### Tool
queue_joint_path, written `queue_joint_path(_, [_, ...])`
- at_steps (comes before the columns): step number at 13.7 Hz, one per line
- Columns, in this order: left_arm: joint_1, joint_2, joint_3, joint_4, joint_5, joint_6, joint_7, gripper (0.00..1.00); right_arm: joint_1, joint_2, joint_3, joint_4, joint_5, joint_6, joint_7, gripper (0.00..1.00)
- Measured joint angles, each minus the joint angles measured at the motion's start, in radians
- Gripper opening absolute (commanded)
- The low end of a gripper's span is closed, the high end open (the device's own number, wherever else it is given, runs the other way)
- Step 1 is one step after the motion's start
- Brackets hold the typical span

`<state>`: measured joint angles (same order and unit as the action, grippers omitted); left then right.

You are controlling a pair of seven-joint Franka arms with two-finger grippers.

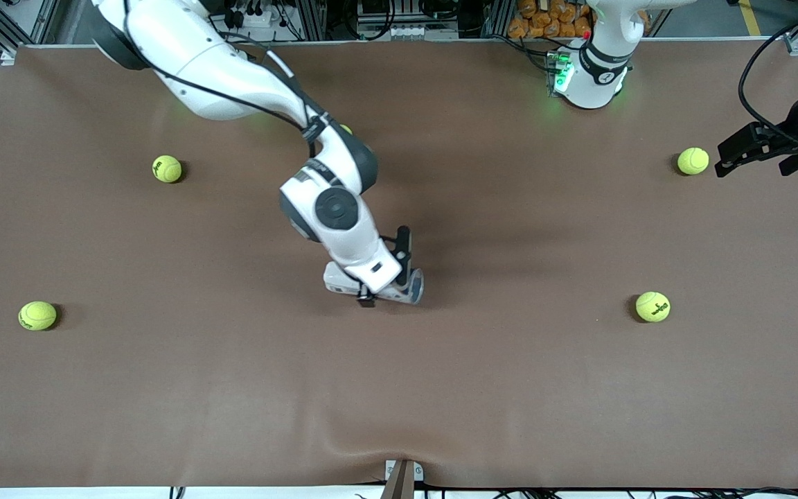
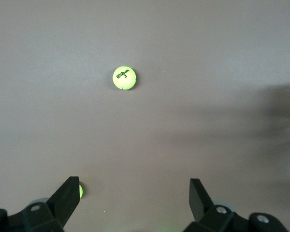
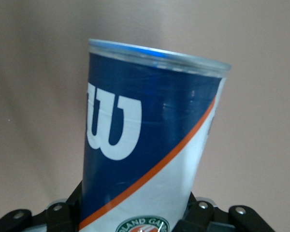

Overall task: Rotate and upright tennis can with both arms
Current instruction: 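Carry the can with the right gripper to the table center, then lay the can down with the right gripper while the left gripper reaches it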

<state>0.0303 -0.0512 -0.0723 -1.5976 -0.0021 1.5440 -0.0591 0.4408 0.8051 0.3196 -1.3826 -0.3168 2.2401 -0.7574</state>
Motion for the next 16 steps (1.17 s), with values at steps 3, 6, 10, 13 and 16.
queue_joint_path(3, [0.001, 0.000, 0.002, 0.000, 0.000, 0.000, 0.000, 1.00, 0.057, 0.034, 0.000, -0.001, -0.132, 0.029, -0.001, 0.93])
queue_joint_path(6, [0.001, 0.010, 0.004, -0.001, -0.001, 0.000, 0.000, 1.00, 0.070, 0.060, -0.006, -0.001, -0.151, 0.048, -0.001, 1.00])
queue_joint_path(10, [0.019, 0.020, 0.006, -0.001, -0.009, 0.000, 0.000, 1.00, 0.063, 0.060, -0.011, 0.013, -0.152, 0.062, -0.001, 1.00])
queue_joint_path(13, [0.023, 0.028, 0.006, -0.001, -0.013, 0.000, 0.000, 1.00, 0.062, 0.019, -0.002, 0.031, -0.144, 0.042, 0.001, 1.00])
queue_joint_path(16, [0.021, 0.060, 0.003, -0.001, -0.032, -0.001, 0.000, 1.00, 0.010, -0.061, 0.003, 0.037, 0.007, -0.021, 0.005, 1.00])
